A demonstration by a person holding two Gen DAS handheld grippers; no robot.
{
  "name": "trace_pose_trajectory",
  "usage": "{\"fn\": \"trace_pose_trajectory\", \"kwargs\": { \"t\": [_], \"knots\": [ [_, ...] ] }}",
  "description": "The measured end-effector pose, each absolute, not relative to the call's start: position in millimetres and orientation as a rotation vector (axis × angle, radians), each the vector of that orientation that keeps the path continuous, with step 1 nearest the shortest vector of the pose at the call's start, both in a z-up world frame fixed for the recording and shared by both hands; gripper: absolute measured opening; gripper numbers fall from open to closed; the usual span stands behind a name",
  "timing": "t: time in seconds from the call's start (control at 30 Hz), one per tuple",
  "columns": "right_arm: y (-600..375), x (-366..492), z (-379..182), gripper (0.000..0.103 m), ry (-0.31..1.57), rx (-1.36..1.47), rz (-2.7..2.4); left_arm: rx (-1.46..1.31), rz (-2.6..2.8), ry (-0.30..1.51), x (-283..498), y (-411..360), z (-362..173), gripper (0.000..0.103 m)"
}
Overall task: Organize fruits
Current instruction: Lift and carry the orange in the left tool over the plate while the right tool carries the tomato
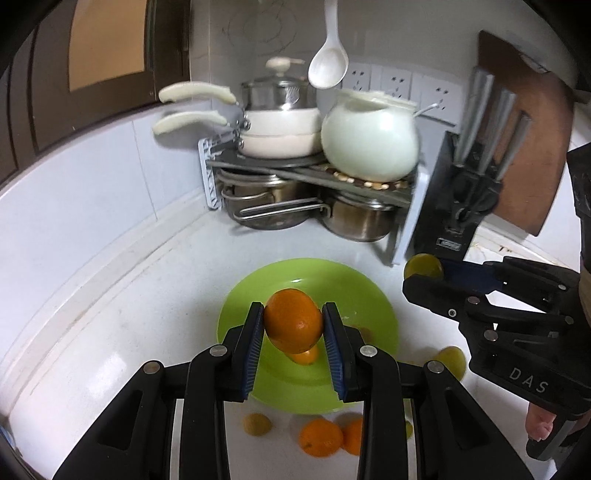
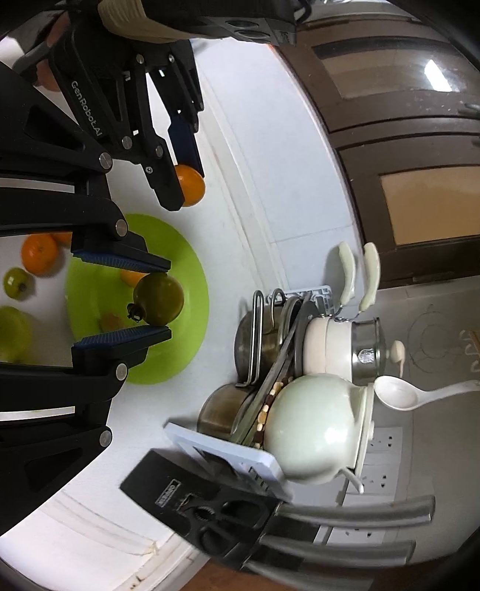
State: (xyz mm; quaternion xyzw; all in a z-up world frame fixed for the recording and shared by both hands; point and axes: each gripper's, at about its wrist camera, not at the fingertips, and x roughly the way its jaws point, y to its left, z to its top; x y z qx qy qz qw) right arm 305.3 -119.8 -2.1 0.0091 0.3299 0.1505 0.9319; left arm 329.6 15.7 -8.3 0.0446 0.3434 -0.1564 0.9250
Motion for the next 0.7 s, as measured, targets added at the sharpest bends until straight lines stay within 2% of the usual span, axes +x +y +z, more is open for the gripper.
{"fn": "trace_pose_trajectory", "kwargs": {
  "t": [0.7],
  "knots": [
    [-105.9,429.2,-68.3,0.030,0.971,-0.076,0.421,0.127,-0.339,0.887,429.1,4.7,-65.9,0.032]
  ]
}}
